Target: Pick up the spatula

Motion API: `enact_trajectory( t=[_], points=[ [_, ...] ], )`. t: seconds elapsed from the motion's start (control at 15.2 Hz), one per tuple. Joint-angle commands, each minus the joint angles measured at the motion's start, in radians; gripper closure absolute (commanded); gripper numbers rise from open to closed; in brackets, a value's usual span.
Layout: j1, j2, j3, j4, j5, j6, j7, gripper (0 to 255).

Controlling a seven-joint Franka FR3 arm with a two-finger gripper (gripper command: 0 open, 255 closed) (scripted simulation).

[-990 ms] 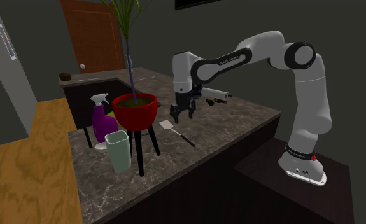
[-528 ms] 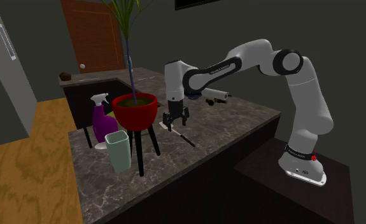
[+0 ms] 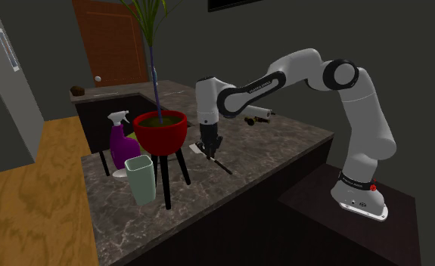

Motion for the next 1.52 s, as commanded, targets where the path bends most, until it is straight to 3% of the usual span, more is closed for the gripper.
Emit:
enact_trajectory(
  t=[0.0, 0.4, 1.45],
  points=[
    [0.0, 0.0, 0.0, 0.0, 0.0, 0.0, 0.0, 255],
    [0.0, 0.0, 0.0, 0.0, 0.0, 0.0, 0.0, 255],
    [0.008, -0.037, 0.012, 0.153, 0.018, -0.185, -0.008, 255]
  ],
)
